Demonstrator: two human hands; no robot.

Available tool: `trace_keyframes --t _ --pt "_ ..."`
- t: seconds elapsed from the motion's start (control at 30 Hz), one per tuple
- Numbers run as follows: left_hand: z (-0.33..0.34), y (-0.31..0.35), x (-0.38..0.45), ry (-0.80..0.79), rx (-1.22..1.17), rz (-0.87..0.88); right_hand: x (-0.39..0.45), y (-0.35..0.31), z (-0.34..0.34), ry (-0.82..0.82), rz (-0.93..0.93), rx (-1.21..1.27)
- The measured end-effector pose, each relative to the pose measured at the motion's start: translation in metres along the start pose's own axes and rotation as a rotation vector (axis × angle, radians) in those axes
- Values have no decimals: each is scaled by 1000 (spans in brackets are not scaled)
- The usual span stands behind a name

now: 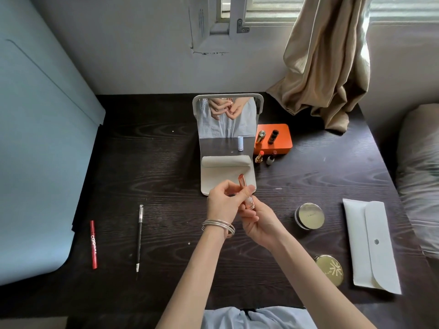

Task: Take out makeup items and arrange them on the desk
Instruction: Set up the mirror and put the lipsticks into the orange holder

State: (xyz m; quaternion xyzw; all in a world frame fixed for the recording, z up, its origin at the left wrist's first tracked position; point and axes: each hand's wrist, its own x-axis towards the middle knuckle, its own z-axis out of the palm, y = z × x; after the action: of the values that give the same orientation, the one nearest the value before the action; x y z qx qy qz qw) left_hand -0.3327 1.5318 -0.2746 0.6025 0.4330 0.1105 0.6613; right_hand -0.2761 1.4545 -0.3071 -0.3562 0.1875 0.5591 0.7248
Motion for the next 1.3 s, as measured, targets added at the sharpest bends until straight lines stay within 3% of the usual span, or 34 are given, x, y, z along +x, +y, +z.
trace_keyframes --t 0.47,0.6,0.8,1.0,1.3 --pt "2 6 6 -18 -47 14 1 -1 0 -127 -197 -54" --pt "0 10 4 -12 -195 -14 1 -2 -2 -111 -194 6" --pt "-1 10 2 17 -170 14 -4 0 2 -52 -129 -6" --pt "-5 5 -2 37 -183 -16 -13 4 1 -145 -157 0" --pt "-9 0 -2 22 -210 -52 -19 7 -1 -146 -148 -17"
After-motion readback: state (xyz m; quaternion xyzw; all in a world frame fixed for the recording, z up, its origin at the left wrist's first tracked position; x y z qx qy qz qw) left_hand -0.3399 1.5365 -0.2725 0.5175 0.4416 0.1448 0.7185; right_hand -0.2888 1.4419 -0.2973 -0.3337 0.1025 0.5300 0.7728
